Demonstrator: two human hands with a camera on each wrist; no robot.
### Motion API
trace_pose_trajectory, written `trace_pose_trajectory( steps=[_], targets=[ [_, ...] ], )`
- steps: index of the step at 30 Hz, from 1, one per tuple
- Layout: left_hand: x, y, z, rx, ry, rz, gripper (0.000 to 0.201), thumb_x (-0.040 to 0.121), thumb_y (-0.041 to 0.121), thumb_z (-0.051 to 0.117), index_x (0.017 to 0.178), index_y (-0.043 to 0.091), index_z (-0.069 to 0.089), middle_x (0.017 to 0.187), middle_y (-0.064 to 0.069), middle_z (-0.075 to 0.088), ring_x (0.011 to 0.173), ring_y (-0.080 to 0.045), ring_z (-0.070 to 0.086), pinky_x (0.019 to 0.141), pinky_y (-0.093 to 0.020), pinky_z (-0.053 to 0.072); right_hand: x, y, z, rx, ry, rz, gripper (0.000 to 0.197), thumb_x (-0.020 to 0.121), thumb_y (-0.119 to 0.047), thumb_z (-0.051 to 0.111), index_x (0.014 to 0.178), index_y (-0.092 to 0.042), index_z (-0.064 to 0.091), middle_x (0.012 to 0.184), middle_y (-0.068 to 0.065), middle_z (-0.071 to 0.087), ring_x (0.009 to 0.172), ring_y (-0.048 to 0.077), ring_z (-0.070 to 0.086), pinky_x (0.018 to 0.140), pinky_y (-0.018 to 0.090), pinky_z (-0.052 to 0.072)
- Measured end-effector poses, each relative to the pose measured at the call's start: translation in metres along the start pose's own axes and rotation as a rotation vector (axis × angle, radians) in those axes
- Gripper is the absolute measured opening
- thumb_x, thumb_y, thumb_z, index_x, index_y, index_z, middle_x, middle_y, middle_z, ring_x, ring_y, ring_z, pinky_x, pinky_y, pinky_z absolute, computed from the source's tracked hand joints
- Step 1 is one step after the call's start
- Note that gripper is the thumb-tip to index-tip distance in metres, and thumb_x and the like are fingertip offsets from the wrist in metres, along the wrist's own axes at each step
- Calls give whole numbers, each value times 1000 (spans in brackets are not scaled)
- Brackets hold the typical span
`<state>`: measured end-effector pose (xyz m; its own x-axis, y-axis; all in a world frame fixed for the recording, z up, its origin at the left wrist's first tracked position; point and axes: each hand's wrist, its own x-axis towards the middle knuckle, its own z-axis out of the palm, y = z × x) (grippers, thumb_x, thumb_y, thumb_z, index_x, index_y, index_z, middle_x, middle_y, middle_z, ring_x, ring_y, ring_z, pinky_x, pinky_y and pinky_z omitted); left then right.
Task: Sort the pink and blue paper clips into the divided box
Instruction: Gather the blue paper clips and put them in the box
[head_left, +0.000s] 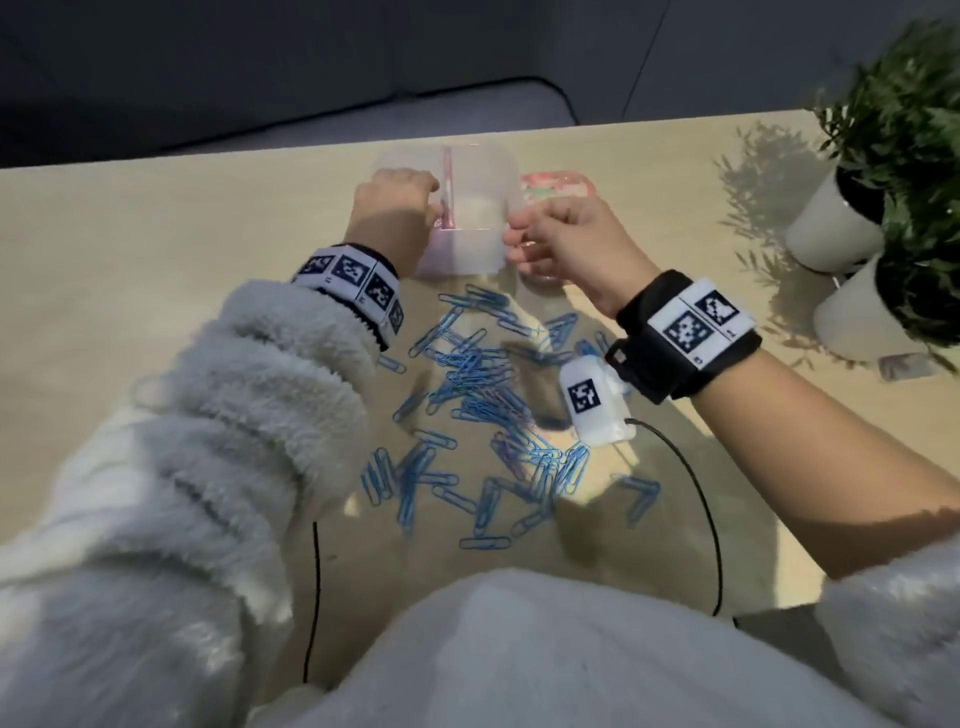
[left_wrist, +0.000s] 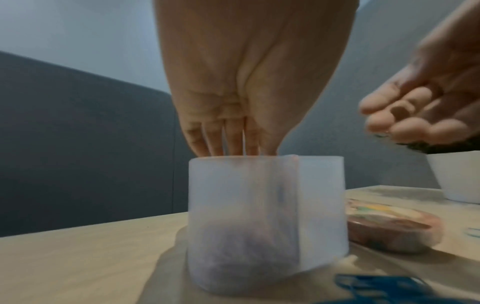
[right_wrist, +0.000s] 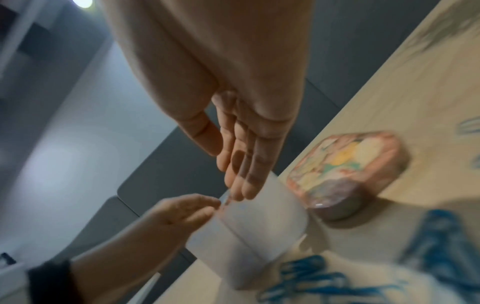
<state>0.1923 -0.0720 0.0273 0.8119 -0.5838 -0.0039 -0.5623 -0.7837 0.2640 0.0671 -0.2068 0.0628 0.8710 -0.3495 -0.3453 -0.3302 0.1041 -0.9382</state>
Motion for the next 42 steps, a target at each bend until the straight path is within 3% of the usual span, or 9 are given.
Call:
trace_pose_trajectory(
  steps=[4,8,10,13,18,24,32,37,42],
  targets=[
    [-45,12,10,19,208,219,22,93,14,42,100,11,64,102,-11,63,95,-31,57,83,-40,37,-9,49,-26,-393,-30,-5,20,88,7,45,95,1,62,70,2,59,42,-4,54,48,12,46],
    [-88,13,40,-48,-116,233,16,88,23,54,98,12,62,98,-8,65,88,-30,62,79,-40,44,-17,78,-24,-858,-237,-59,17,79,-3,62,94,-1,70,77,7,65,56,-5,57,62,12,48],
    [-100,11,50,-73,-233,179,25,83,31,62,100,12,60,101,-9,62,89,-31,60,76,-41,47,-21,86,-13,-987,-236,-130,19,78,-10,64,95,-7,69,92,10,68,79,14,62,78,29,51],
    [-113,6,54,-130,-315,142,30,79,26,69,103,11,59,106,-10,59,94,-30,59,80,-39,46,-25,94,-4,-1079,-214,-167,23,75,-10,62,98,-13,66,100,7,65,92,25,60,78,31,46],
    [-126,-19,52,-206,-357,33,20,77,8,68,96,8,63,101,-13,60,93,-31,61,84,-41,48,-28,101,-7,-1110,-223,-212,16,81,-14,63,95,-12,68,99,8,68,94,27,61,79,33,46],
    [-126,-9,54,-122,-232,134,20,81,17,62,101,12,64,99,-13,61,93,-33,55,81,-44,45,-30,107,-9,-1072,-209,-224,11,82,-15,62,90,-12,68,96,6,68,89,24,61,76,31,45],
    [-122,-5,52,-11,-350,86,16,81,22,63,96,16,64,102,-9,60,98,-31,55,84,-40,42,-29,108,-20,-1018,-243,-132,14,76,-2,59,89,-8,62,75,3,60,74,22,57,71,30,46],
    [-110,-8,43,-132,-257,65,15,86,20,59,97,13,65,99,-11,59,93,-31,56,82,-43,46,-25,96,-25,-788,-184,-110,14,80,2,52,81,-8,62,62,-3,56,52,-3,57,53,10,42],
    [-79,3,50,-70,-249,160,20,85,12,57,103,9,65,107,-16,60,101,-35,55,84,-43,44,-10,97,-16,-659,-104,-40,13,83,-3,49,78,-12,58,69,-1,56,61,8,53,49,7,40]
  ],
)
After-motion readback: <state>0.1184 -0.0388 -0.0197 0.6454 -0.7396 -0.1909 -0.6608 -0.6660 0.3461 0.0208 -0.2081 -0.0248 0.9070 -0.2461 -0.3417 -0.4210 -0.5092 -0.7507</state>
